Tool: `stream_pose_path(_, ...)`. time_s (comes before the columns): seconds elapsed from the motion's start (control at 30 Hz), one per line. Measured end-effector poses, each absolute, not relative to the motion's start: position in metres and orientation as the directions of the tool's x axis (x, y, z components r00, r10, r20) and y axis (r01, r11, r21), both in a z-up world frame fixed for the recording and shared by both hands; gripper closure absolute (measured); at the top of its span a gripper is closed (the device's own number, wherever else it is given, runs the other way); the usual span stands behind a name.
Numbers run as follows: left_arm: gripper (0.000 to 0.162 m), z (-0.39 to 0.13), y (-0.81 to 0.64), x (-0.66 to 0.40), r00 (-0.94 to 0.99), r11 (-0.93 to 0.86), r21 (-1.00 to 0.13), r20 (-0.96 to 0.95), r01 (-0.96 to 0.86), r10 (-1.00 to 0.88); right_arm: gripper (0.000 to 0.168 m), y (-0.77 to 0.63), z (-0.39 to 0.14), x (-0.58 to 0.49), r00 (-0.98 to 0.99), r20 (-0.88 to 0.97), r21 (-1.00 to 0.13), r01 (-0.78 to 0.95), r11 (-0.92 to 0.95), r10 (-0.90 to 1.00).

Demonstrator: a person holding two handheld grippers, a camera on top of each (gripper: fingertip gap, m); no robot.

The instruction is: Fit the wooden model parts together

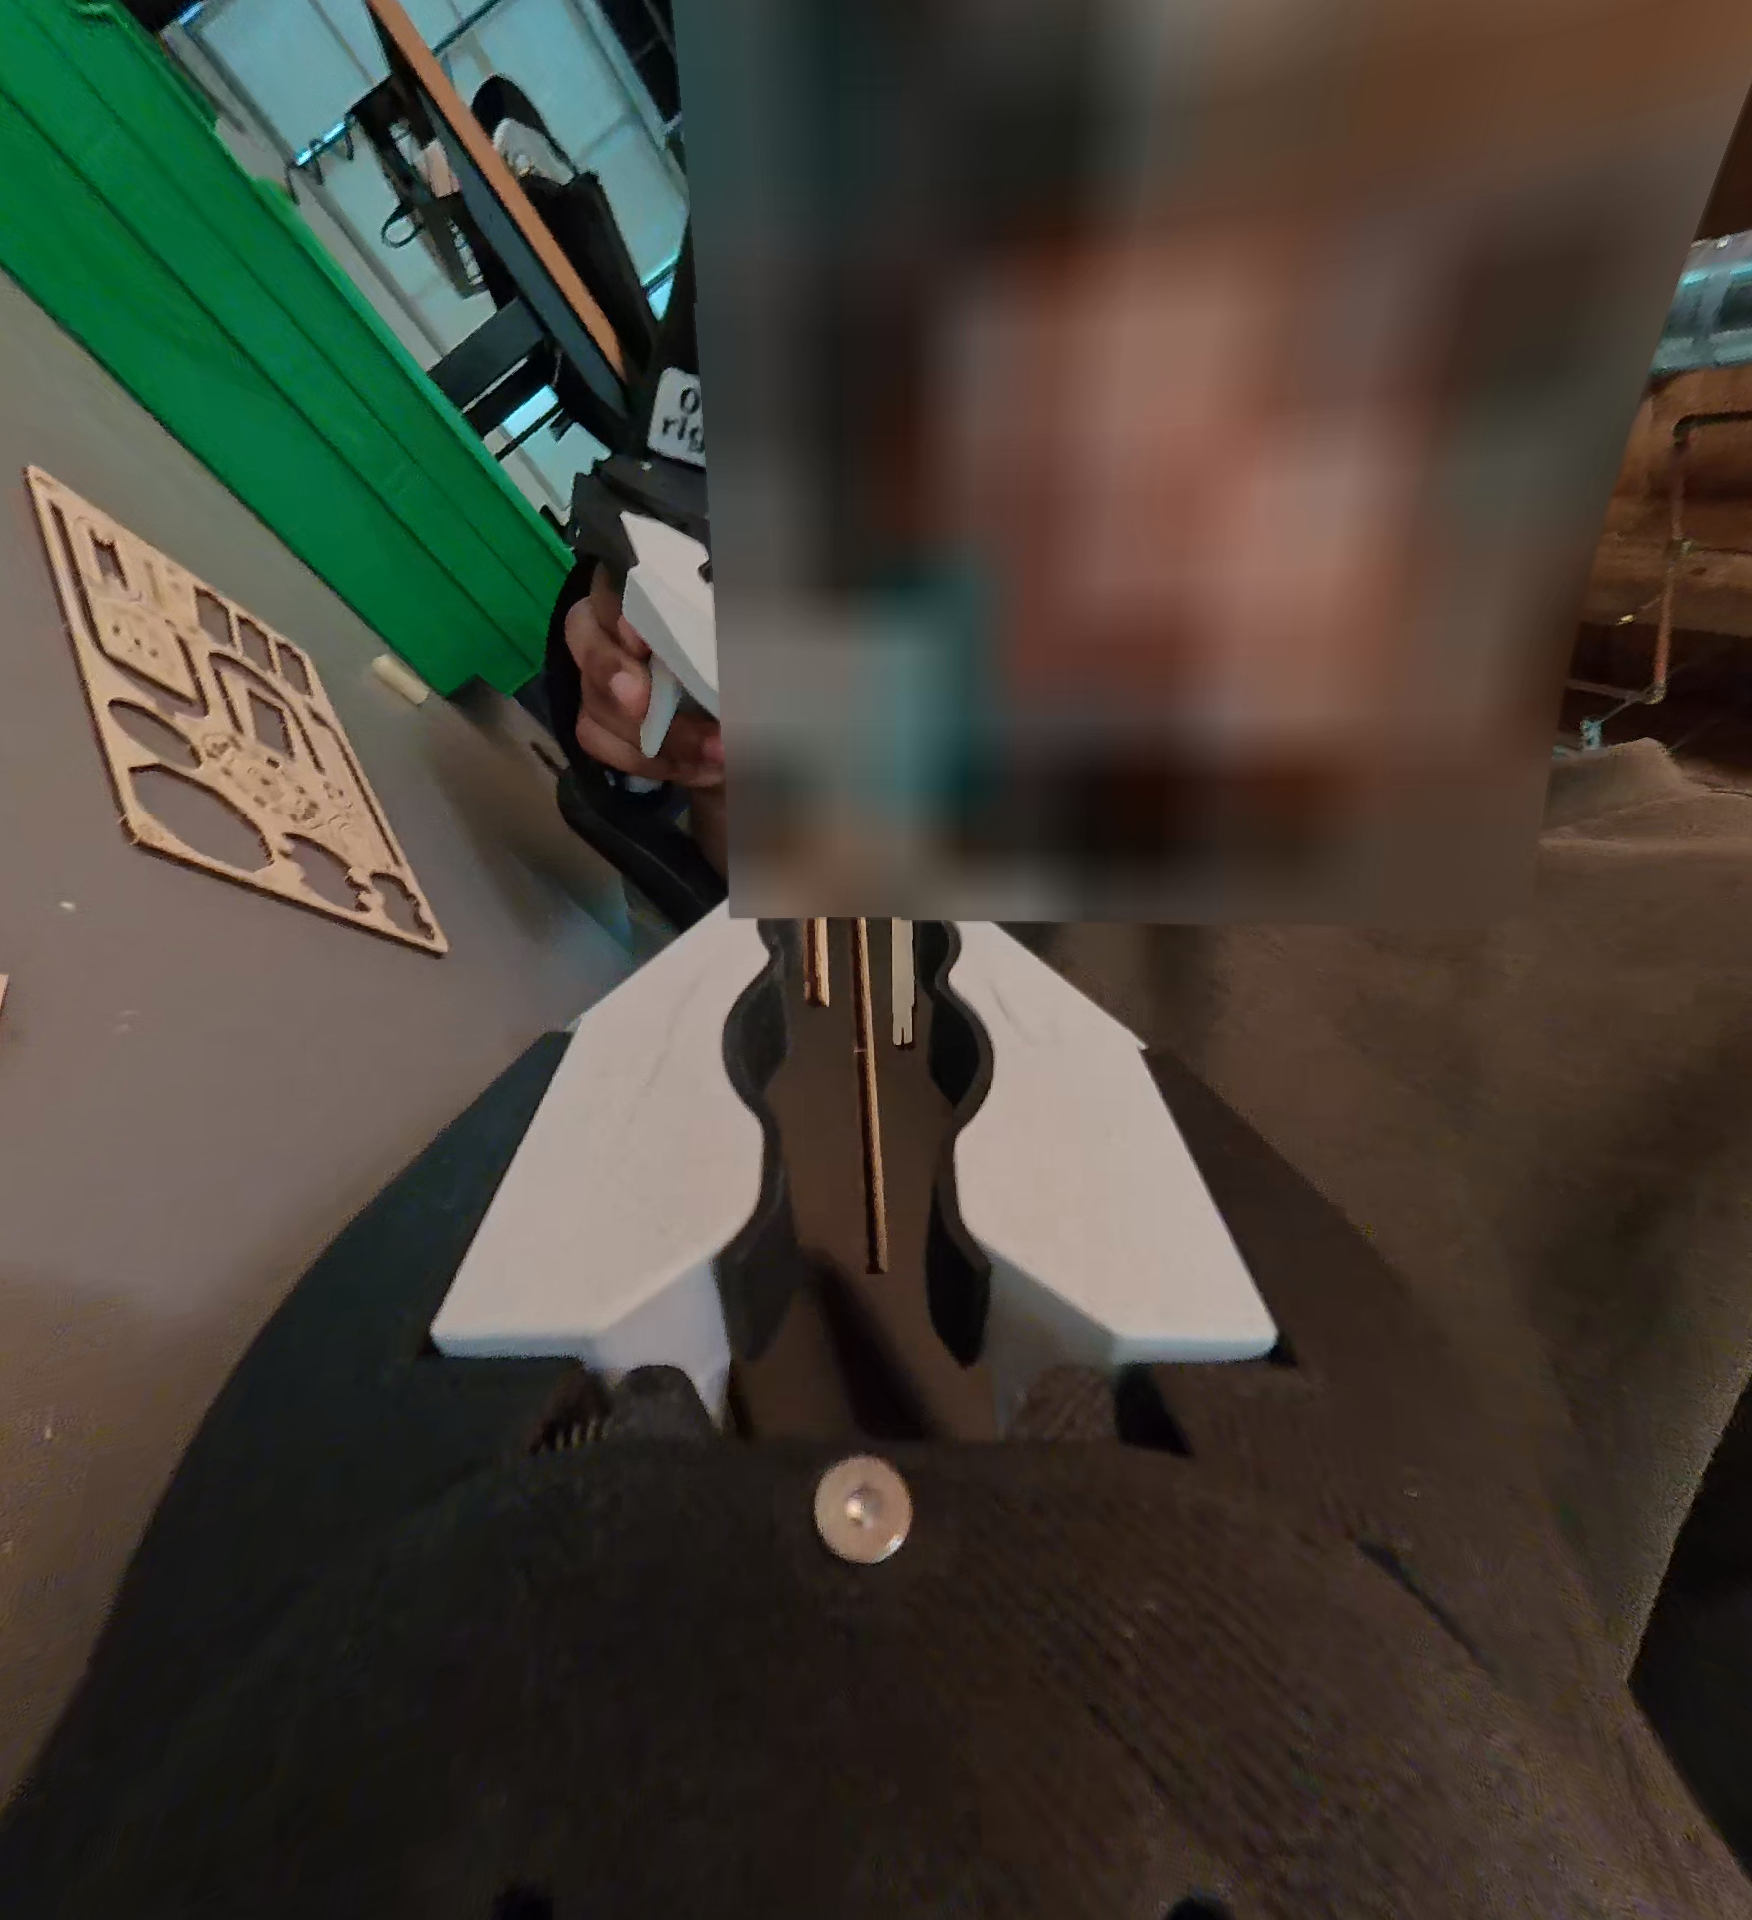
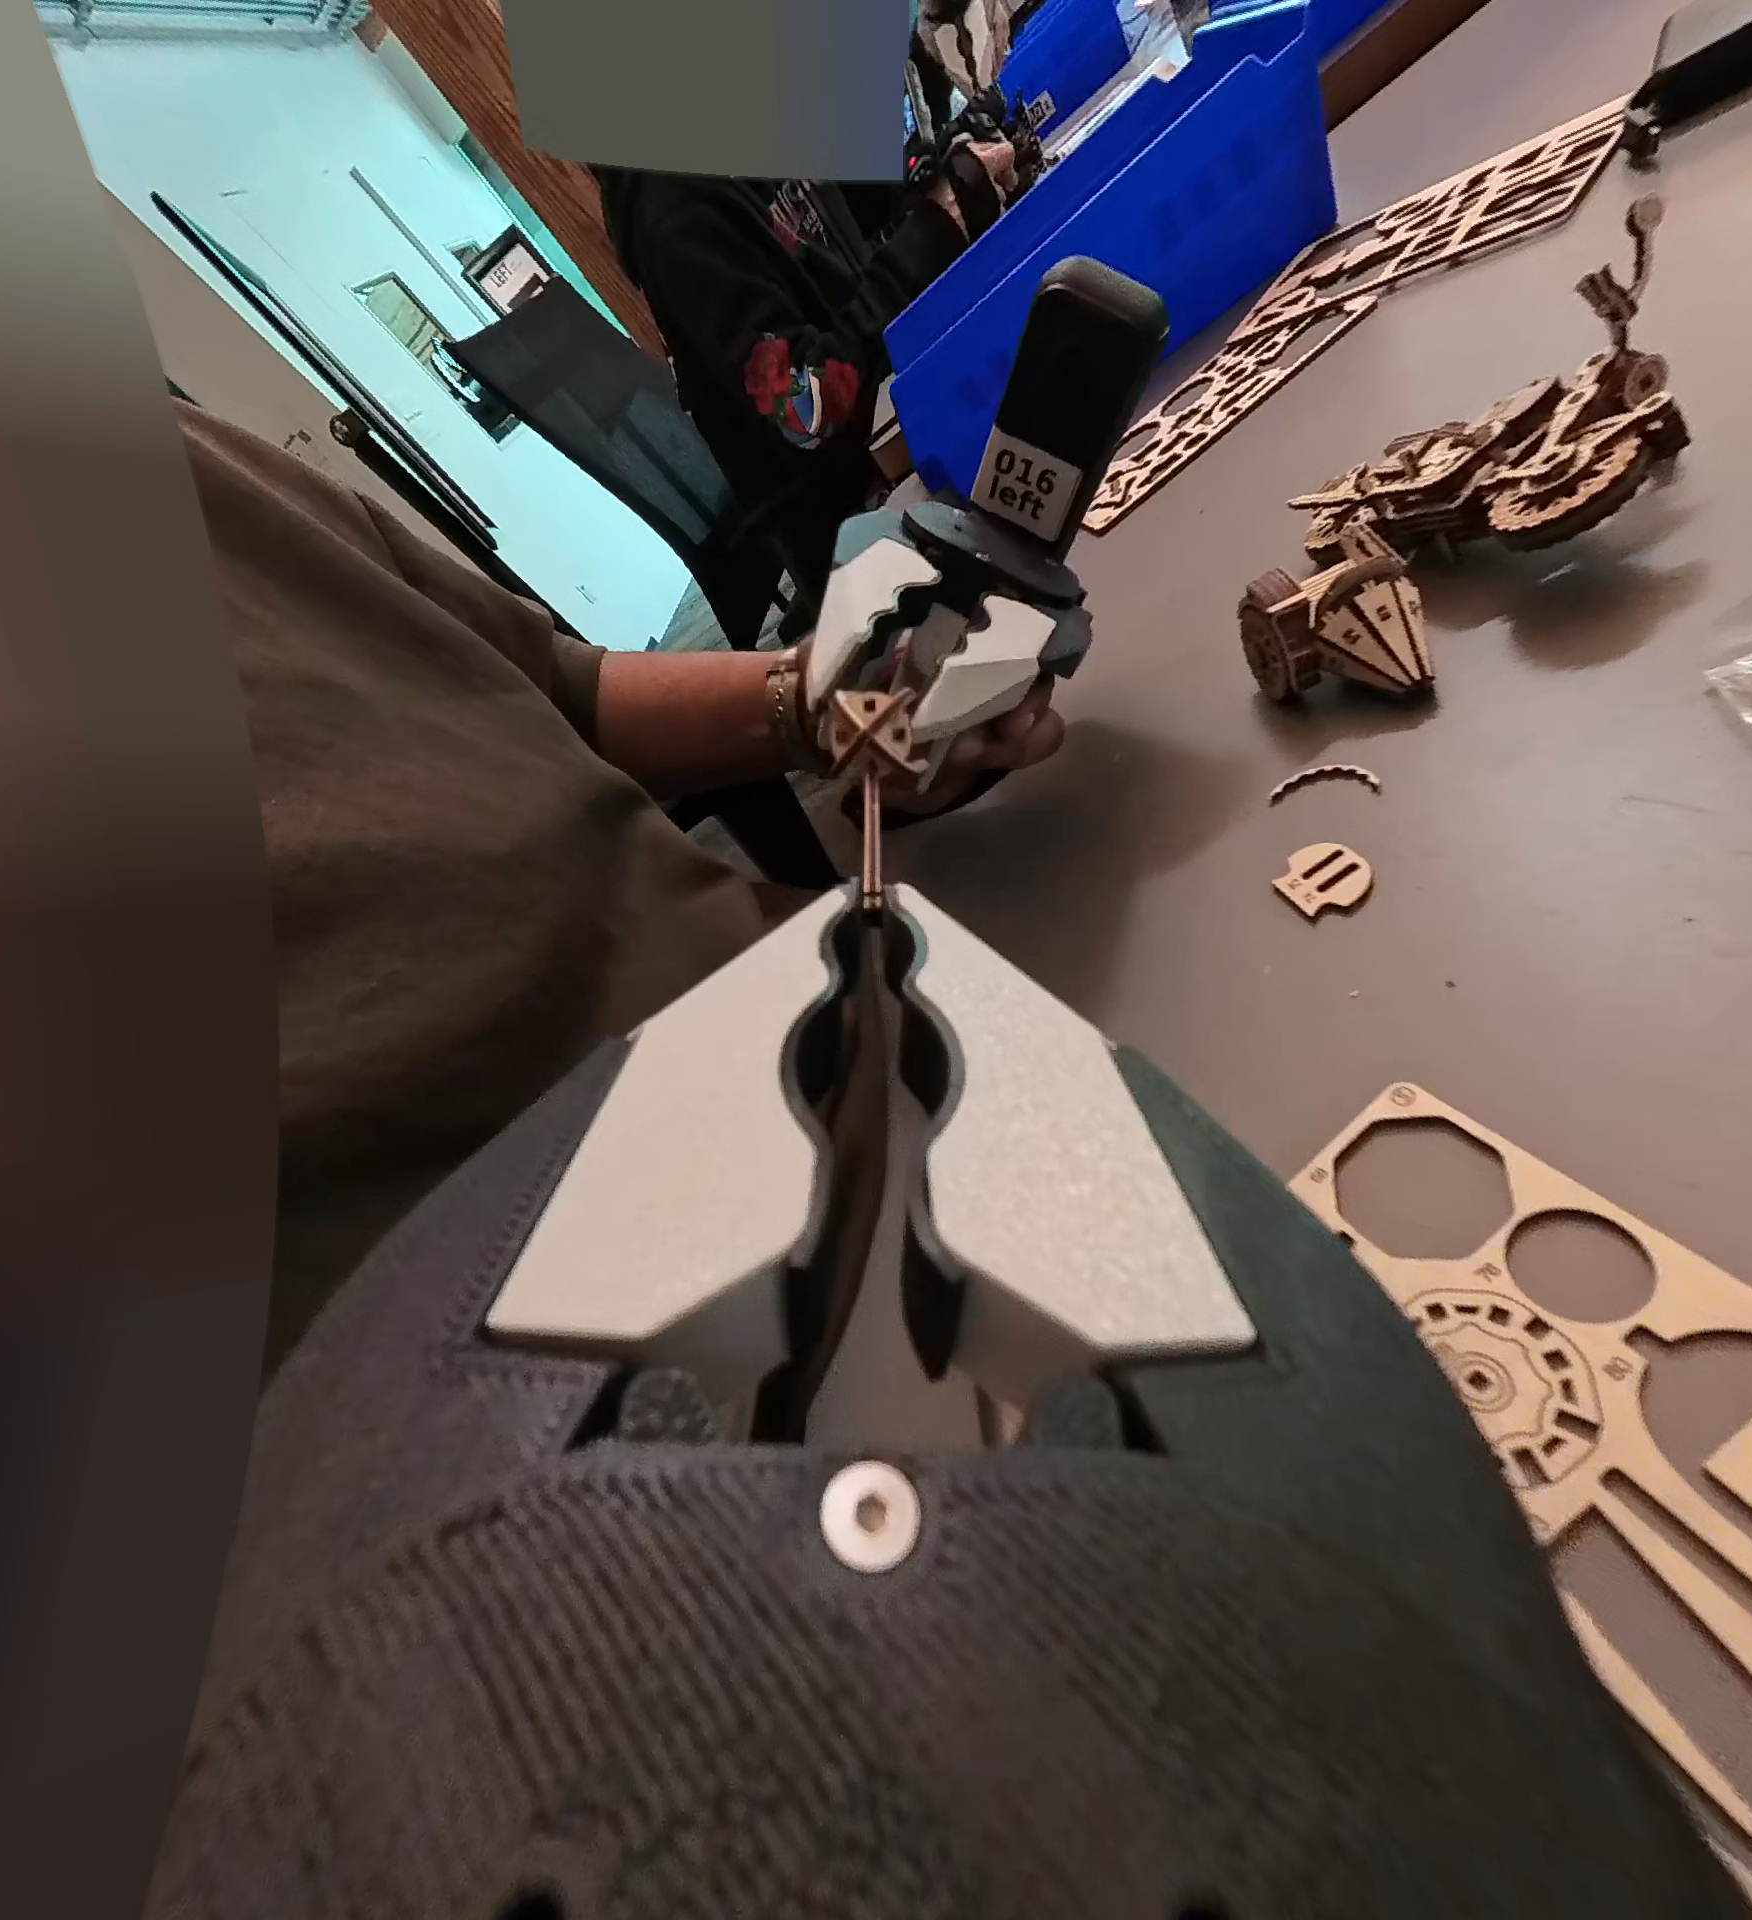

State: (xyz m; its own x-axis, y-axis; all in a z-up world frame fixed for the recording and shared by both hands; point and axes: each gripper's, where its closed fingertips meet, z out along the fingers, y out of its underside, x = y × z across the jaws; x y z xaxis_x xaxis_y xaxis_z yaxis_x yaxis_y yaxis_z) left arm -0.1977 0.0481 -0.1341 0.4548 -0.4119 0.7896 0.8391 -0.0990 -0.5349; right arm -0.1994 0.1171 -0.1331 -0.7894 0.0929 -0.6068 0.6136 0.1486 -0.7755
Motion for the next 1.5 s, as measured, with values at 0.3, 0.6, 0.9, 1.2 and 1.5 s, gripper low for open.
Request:
stream_pose_path(0.3, 0.142, -0.156, 0.053, -0.192, 0.429, -0.192, -0.503, 0.843, 0.843, -0.323, 0.167, 0.116, -0.142, -0.200, -0.797, -0.589, -0.772, 0.604, 0.198, 0.137)
stream_pose_path(0.6, 0.142, -0.158, 0.054, -0.193, 0.406, -0.193, -0.477, 0.858, 0.857, -0.315, 0.167, 0.118, -0.147, -0.200, -0.793, -0.592, -0.761, 0.609, 0.222, 0.145)
stream_pose_path(0.9, 0.142, -0.159, 0.054, -0.194, 0.399, -0.194, -0.470, 0.861, 0.861, -0.314, 0.167, 0.118, -0.150, -0.199, -0.793, -0.590, -0.756, 0.609, 0.239, 0.151)
stream_pose_path(1.2, 0.142, -0.161, 0.054, -0.193, 0.403, -0.204, -0.472, 0.864, 0.858, -0.303, 0.167, 0.119, -0.152, -0.199, -0.792, -0.590, -0.752, 0.610, 0.249, 0.157)
stream_pose_path(1.5, 0.143, -0.164, 0.056, -0.192, 0.441, -0.216, -0.502, 0.854, 0.837, -0.276, 0.167, 0.119, -0.153, -0.199, -0.790, -0.591, -0.750, 0.612, 0.251, 0.163)
